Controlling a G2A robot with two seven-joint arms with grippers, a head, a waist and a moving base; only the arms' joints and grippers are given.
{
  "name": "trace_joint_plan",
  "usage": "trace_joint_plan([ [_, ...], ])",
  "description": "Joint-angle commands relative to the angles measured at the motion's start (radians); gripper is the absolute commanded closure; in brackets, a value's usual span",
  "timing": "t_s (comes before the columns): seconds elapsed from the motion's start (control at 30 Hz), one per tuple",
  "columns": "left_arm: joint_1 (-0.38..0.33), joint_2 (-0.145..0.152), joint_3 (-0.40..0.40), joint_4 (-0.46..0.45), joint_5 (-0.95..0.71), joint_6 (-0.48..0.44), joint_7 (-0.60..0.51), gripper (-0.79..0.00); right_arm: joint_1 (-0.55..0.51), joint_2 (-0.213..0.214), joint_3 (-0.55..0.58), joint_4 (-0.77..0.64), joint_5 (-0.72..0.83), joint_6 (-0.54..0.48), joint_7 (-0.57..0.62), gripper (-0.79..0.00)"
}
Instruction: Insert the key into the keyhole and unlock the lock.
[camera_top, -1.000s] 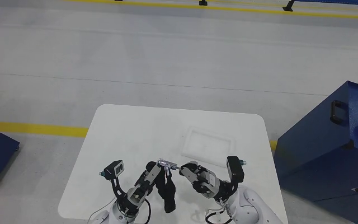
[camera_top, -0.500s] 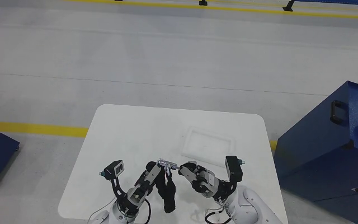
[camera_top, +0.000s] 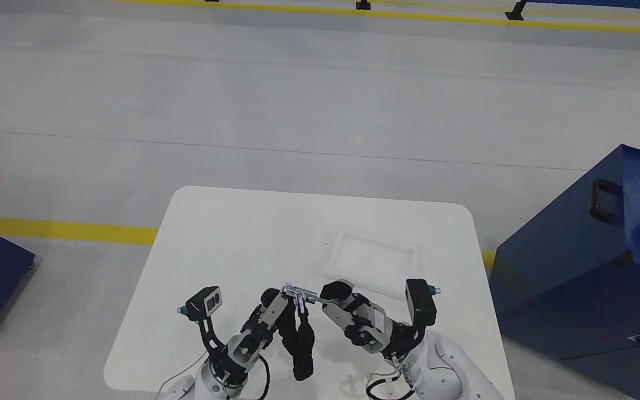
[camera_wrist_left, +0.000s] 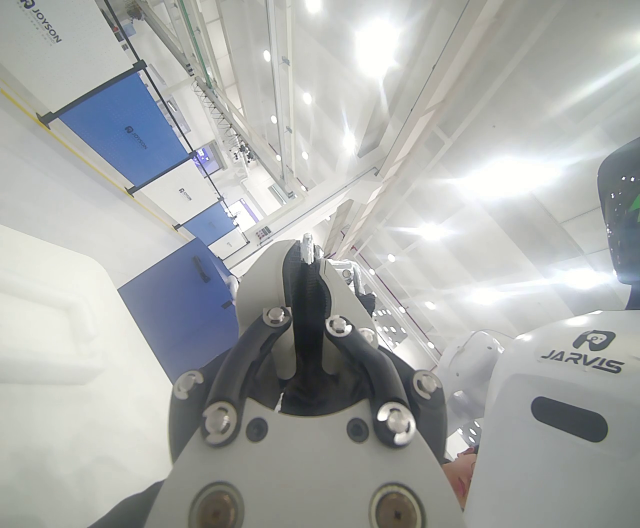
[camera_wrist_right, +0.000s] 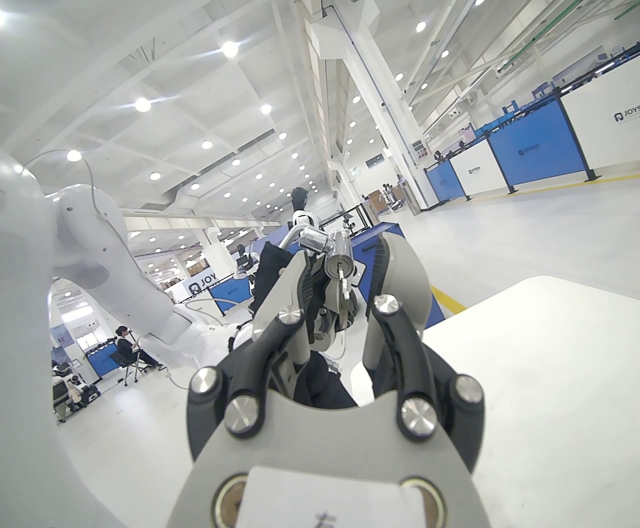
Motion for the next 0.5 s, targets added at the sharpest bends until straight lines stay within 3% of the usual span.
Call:
trace_joint_plan([
  [0.0, 0.0, 0.0, 0.0, 0.0, 0.0, 0.0, 0.0, 0.0, -0.006, 0.0, 0.005, -0.002, 0.0, -0.002, -0.003, -0.234],
  [0.47, 0.0, 0.0, 0.0, 0.0, 0.0, 0.0, 0.0, 0.0, -0.069, 0.007, 0.056, -0.026, 0.0, -0.037, -0.017, -0.228],
])
